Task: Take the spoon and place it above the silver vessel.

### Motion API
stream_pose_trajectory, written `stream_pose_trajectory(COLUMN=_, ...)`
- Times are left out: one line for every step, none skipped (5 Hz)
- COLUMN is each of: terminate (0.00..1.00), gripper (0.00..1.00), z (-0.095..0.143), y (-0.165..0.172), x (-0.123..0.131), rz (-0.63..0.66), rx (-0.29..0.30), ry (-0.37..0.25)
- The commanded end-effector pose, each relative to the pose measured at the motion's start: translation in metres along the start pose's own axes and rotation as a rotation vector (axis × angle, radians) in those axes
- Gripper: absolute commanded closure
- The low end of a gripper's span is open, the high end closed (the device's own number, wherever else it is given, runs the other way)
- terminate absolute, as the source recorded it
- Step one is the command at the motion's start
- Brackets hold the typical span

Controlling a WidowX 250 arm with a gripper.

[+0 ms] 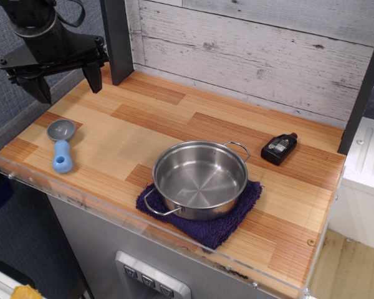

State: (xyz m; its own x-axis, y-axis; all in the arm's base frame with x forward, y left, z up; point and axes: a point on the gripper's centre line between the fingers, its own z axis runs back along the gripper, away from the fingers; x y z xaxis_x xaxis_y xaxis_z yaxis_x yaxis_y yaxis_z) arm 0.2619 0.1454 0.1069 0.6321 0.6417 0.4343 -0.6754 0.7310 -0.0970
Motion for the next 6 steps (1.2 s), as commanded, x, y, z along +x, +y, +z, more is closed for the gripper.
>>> stream_pose_trajectory(terminate=0.0, gripper=0.0, z=0.0, y=0.0, x=0.0, rz=0.0, rx=0.0, ry=0.0)
stream_pose_trajectory(terminate=0.0, gripper=0.0, z=-0.012, y=0.023, x=-0.004, rz=-0.009, rx=0.032, ry=0.024)
stream_pose_trajectory(terminate=0.0, gripper=0.0, z=-0.02, y=0.038, x=-0.013, rz=0.038, rx=0.051, ry=0.043)
stream_pose_trajectory(terminate=0.0, gripper=0.0, z=-0.03, y=0.048, x=-0.023, rz=0.056, rx=0.064, ry=0.071)
stream_pose_trajectory(terminate=0.0, gripper=0.0, z=-0.042, y=0.055, x=-0.031, rz=0.067, rx=0.063, ry=0.099)
stream_pose_trajectory(terminate=0.0, gripper=0.0, z=-0.054, y=0.06, x=-0.036, rz=0.078, rx=0.067, ry=0.123)
